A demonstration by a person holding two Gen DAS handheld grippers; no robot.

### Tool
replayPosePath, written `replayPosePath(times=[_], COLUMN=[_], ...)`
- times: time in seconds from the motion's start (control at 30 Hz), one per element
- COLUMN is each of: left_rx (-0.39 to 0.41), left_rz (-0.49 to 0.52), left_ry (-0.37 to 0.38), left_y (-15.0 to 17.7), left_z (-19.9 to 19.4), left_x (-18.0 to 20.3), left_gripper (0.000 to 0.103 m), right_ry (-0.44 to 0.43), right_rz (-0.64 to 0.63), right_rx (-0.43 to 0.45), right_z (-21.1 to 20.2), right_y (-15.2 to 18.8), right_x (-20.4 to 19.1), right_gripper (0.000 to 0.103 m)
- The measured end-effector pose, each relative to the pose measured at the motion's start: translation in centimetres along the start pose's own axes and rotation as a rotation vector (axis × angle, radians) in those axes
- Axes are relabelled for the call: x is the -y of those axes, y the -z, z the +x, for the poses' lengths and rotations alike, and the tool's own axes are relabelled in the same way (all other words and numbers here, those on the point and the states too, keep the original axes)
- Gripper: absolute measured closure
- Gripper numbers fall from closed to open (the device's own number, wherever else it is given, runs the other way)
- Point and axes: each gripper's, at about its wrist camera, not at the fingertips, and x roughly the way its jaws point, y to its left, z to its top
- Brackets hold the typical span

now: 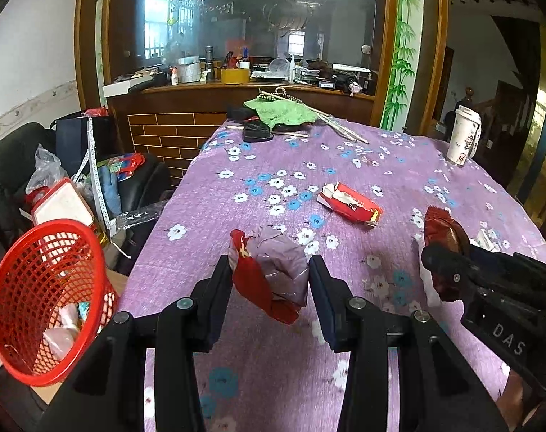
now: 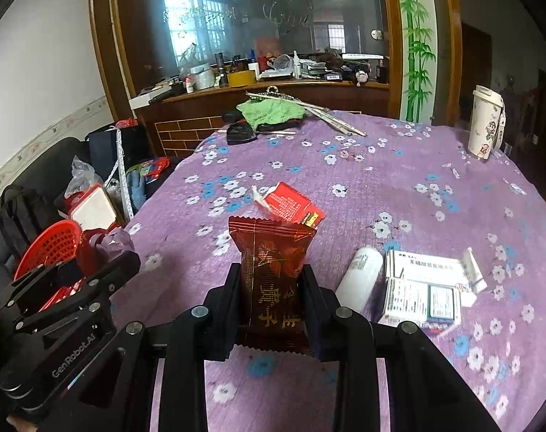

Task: Collect trash
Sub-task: 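Carry the red wrapper and brown packet over the red basket and open both tools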

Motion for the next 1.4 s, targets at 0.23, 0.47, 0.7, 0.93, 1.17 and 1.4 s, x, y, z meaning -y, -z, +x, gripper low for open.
replayPosePath(times=[0.23, 0.47, 0.7, 0.93, 1.17, 1.4], left_rx=[0.044, 0.080, 0.088, 0.083, 0.088, 0.072], left_rz=[-0.015, -0.050, -0.105, -0.142, -0.200, -0.248], left_ry=[-0.007, -0.033, -0.081, -0.138, -0.197, -0.261], left_y=[0.5, 0.5, 0.9, 1.7, 2.0, 2.3], left_z=[-3.2, -5.8, -7.3, -8.1, -8.9, -8.8], left_x=[-1.6, -4.5, -9.1, -12.9, -17.7, -22.4], left_gripper=[0.061, 0.061, 0.061, 0.061, 0.061, 0.061], right_ry=[-0.015, -0.054, -0.102, -0.156, -0.219, -0.311], right_rz=[-0.046, -0.079, -0.108, -0.166, -0.206, -0.234], right_rx=[0.016, 0.021, 0.011, -0.004, -0.045, -0.097], right_z=[-2.2, -3.3, -3.3, -2.8, -1.6, 0.2], right_y=[0.5, 0.3, -0.2, -0.1, -0.1, -1.1], right_x=[-2.8, -5.9, -9.1, -13.4, -17.0, -21.4], right_gripper=[0.069, 0.069, 0.069, 0.069, 0.069, 0.069])
